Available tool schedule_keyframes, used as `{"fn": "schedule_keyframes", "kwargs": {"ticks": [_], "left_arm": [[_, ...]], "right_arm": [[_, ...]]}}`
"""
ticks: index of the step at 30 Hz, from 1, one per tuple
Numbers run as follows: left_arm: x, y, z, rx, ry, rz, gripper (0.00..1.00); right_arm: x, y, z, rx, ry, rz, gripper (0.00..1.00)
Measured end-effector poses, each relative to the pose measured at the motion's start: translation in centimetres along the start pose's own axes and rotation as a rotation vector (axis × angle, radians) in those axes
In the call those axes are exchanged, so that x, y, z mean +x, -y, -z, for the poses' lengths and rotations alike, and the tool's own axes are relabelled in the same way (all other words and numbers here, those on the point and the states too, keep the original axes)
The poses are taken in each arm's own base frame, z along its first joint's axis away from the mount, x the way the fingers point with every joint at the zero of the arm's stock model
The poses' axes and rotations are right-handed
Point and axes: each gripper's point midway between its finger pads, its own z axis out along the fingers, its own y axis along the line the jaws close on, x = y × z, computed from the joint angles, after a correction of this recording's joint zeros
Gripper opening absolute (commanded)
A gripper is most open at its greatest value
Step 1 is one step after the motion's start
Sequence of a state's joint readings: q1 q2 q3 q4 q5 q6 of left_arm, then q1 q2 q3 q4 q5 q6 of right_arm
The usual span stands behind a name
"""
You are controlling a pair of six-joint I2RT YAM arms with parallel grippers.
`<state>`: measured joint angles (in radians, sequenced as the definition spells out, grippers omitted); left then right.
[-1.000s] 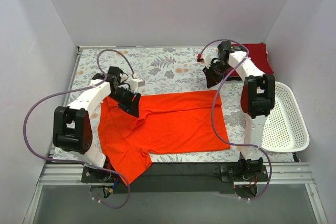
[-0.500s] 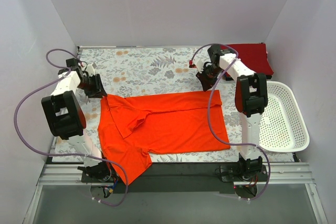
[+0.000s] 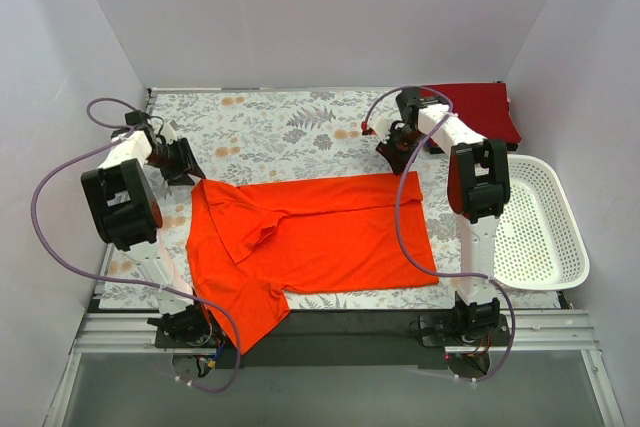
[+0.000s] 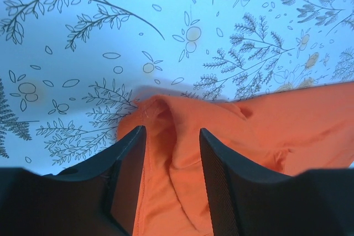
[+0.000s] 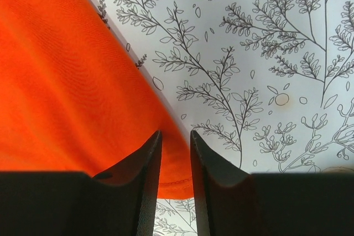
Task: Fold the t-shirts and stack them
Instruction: Fold the tshirt
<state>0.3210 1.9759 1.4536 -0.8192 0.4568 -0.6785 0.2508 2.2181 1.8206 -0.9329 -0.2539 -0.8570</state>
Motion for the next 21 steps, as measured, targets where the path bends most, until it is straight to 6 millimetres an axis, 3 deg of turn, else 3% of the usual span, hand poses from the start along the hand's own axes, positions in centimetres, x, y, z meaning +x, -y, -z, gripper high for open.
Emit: {"fn": "schedule_keyframes", "kwargs": {"ticks": [6,14,18,19,21], "left_arm": [[-0.6,0.6,-0.2,0.016,0.012,-0.006,0.45],[0.4,1.2,-2.2,0.034,-0.044,0.008,0.41],[0.3,1.7,-2.4,0.040,-0.041,0.009,0.27],[0.3,1.8,-2.4,0.041,-0.040,0.008,0.17],[0.2,1.8,-2.6,0.042,-0.036,0.005,0.08]], "right_arm": [[0.5,0.4,0.0,0.014,-0.020,0.011,0.37],[1.4,0.5,-0.1,0.014,-0.038,0.020,0.34],[1.6,0.7,-0.1,0.020,-0.044,0.025,0.26],[1.6,0.8,-0.1,0.022,-0.047,0.028,0.21],[1.7,0.9,-0.1,0.026,-0.053,0.032,0.13]]}}
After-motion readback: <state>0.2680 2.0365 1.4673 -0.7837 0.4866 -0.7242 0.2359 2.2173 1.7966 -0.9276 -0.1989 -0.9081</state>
